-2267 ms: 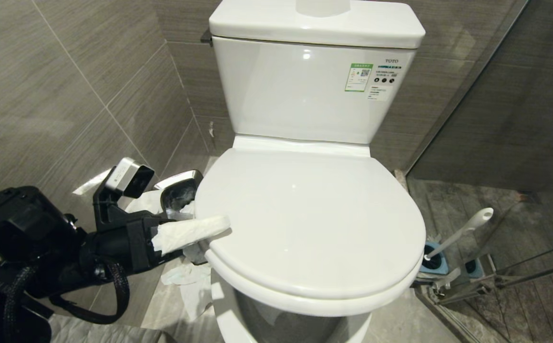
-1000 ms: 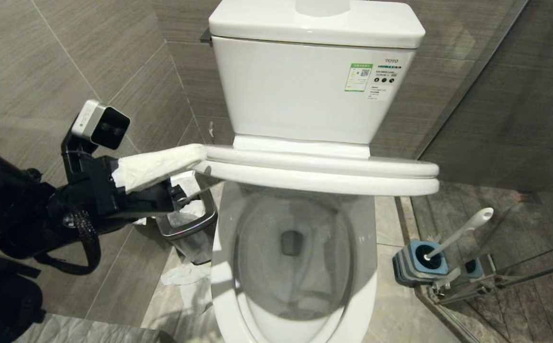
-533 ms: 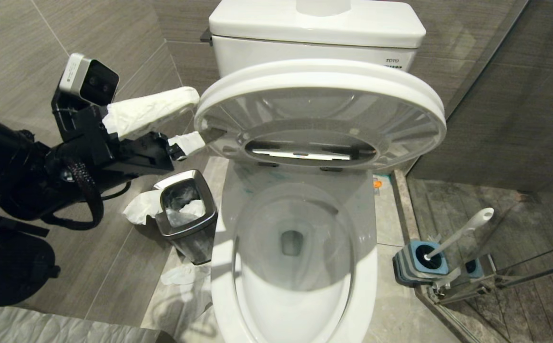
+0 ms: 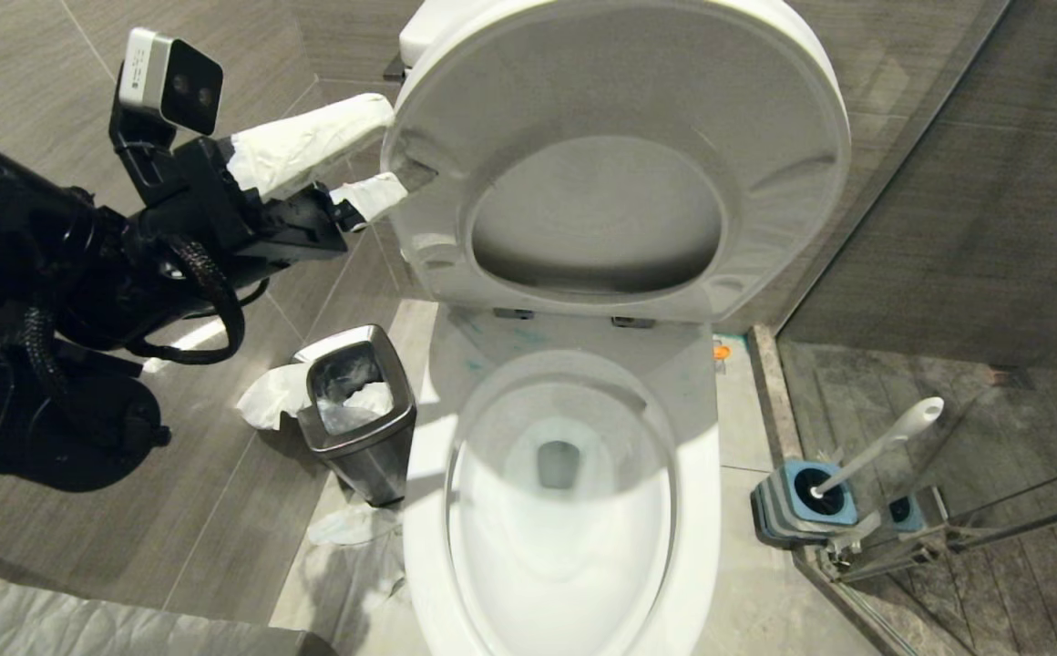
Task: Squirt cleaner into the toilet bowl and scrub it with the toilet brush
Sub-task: Use the left hand to lift the toilet lid slightly
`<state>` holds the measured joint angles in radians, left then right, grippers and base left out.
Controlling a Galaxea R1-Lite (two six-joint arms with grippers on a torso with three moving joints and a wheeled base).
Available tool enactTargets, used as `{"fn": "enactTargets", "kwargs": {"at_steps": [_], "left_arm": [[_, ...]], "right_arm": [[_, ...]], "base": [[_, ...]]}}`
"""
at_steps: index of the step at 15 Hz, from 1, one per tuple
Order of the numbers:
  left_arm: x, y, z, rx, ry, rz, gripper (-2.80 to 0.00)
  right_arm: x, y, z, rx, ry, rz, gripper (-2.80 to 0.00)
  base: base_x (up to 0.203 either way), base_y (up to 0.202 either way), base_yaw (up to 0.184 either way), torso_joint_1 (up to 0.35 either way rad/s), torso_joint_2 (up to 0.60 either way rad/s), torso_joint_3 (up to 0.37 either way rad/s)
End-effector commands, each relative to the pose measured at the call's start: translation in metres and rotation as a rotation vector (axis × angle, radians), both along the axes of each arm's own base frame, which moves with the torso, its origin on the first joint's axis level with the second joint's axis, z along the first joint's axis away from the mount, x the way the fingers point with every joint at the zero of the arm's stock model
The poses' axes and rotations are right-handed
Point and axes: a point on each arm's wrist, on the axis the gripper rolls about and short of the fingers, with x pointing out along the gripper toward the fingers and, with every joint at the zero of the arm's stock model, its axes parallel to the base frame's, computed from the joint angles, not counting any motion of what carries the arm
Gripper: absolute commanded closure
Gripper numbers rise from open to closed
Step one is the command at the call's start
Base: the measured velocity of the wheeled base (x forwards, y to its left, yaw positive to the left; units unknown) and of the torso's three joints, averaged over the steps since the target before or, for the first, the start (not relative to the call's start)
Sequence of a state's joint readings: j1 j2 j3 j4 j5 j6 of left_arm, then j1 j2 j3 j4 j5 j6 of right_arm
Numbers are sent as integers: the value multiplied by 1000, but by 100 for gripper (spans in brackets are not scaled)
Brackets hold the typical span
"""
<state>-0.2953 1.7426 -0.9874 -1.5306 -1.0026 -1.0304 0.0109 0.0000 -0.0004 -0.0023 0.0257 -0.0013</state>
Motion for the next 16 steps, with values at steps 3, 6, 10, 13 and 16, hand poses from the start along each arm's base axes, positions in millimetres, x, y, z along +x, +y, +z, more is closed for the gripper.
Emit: {"fn": "enactTargets", "kwargs": {"at_steps": [3, 6, 10, 13, 16], "left_arm": [[32, -8, -9, 8, -57, 34, -280], [52, -11, -10, 13, -133, 80, -280], [79, -22, -4, 14, -203, 166, -280], [97, -29, -1, 22, -227, 220, -280], [109, -39, -3, 32, -244, 286, -280]], "right_arm": [[0, 0, 0, 0, -1, 0, 0], [0, 0, 0, 0, 0, 0, 0], [0, 0, 0, 0, -1, 0, 0], [0, 0, 0, 0, 0, 0, 0], [0, 0, 0, 0, -2, 0, 0]], "base": [[0, 0, 0, 0, 0, 0], [0, 0, 0, 0, 0, 0], [0, 0, 0, 0, 0, 0], [0, 0, 0, 0, 0, 0], [0, 0, 0, 0, 0, 0]]}}
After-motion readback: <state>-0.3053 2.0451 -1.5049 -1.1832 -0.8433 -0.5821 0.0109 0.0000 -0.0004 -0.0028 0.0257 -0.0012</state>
